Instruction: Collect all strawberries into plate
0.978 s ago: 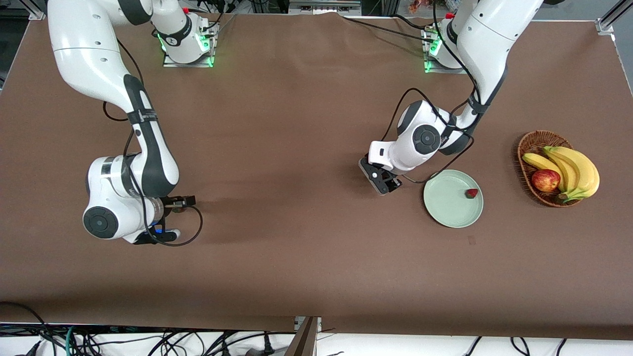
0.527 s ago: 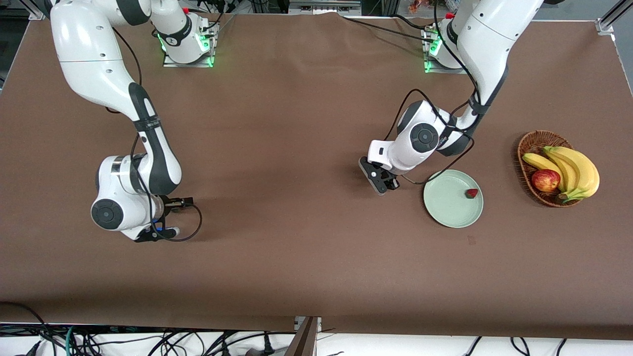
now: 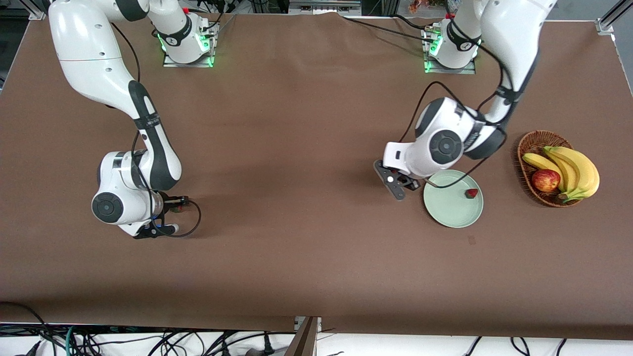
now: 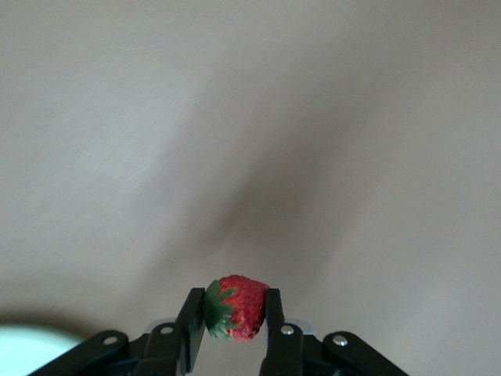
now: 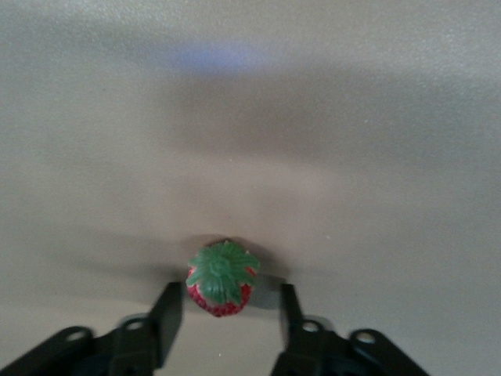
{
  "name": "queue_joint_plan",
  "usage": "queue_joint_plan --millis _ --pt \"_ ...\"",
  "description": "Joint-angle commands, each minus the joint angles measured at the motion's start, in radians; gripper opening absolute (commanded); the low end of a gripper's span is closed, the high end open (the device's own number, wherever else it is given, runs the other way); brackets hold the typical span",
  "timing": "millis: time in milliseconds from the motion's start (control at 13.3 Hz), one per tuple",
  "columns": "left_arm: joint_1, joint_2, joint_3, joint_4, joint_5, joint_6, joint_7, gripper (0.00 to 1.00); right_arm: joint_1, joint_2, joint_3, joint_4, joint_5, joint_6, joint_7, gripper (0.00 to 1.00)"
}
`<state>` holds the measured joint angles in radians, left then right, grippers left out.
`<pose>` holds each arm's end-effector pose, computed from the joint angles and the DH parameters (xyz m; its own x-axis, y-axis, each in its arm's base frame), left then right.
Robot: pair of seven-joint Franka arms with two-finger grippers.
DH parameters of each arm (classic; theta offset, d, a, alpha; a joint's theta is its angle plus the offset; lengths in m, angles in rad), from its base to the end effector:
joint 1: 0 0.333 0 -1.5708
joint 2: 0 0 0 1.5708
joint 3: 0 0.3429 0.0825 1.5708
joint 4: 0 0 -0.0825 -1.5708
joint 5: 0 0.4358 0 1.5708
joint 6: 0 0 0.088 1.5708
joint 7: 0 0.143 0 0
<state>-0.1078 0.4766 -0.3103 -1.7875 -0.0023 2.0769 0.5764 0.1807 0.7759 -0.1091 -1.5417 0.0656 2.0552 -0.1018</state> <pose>0.6255 -0.2678 0.2422 0.5570 -0.8283 -0.0613 -0.8043 -0.5563 0.2090 0.7208 0.0640 0.1260 0.9550 0.1504 -0.2557 0.1561 -0.9877 0.0020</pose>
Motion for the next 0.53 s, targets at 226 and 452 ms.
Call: queue_joint_plan --millis 226,452 --pt "0.17 0.055 -0.001 0.085 0.021 -0.106 0.425 0.02 0.023 -0.047 0.011 -0.008 0.01 0.017 -0.001 0.18" --pt "0.246 0.121 -0.001 0.076 0.022 -0.068 0.595 0.02 0.046 -0.047 0.106 0.02 0.013 0.036 0.107 0.18"
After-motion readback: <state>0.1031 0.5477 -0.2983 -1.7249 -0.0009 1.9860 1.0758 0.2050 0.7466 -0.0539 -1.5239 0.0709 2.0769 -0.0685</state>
